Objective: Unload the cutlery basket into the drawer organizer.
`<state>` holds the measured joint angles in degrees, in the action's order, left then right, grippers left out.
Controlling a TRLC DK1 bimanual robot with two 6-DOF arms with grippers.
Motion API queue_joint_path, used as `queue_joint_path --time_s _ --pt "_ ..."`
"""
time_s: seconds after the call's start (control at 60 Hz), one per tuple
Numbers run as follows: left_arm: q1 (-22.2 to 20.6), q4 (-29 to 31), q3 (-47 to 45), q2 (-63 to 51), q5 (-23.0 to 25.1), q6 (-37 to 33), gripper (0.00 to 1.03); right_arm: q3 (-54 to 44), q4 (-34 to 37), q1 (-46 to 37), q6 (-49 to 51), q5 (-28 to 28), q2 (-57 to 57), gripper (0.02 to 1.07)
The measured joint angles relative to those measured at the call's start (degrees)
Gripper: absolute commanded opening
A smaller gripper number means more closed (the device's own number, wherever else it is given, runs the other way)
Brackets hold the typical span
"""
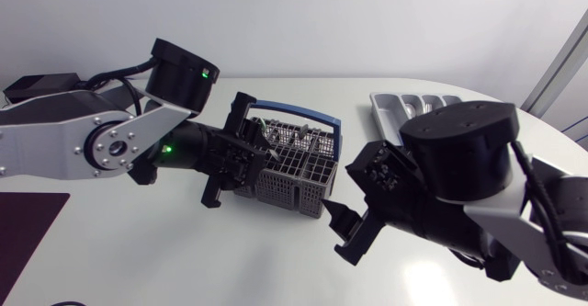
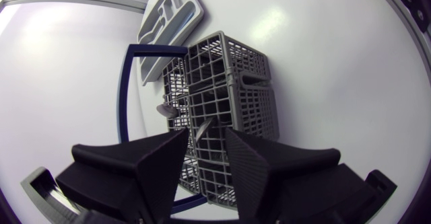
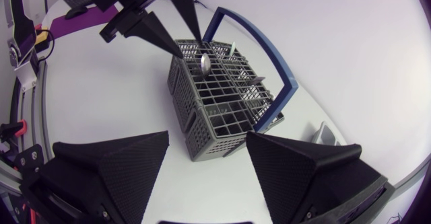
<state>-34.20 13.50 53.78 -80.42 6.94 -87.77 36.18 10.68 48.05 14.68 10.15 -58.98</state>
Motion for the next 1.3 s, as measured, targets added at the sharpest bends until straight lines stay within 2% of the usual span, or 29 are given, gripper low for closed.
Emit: queue_joint_path --time_s 0.3,0.717,0.917,1.133,1.3 --pt "0.8 -0.5 1.9 -3.1 -1.5 -9.7 0.49 -2.2 -5.5 0.3 1.7 -1.0 -4.5 0.85" --pt "0.0 -0.9 4.8 -6.9 -2.8 -14.3 0.48 -4.6 -9.2 0.1 2.1 -2.0 -6.1 0.85" --pt "-0.4 -1.0 5.9 -8.6 -3.0 -14.8 0.32 -4.9 -9.5 -0.6 2.1 -2.5 -6.1 0.85" --pt "-0.6 -1.2 5.9 -10.0 -3.2 -15.6 0.04 -6.0 -9.6 -1.0 2.5 -2.5 -6.1 0.85" --pt "-0.9 -2.0 5.9 -10.3 -3.2 -15.6 0.03 -6.3 -9.6 -1.1 2.5 -2.5 -6.1 0.85"
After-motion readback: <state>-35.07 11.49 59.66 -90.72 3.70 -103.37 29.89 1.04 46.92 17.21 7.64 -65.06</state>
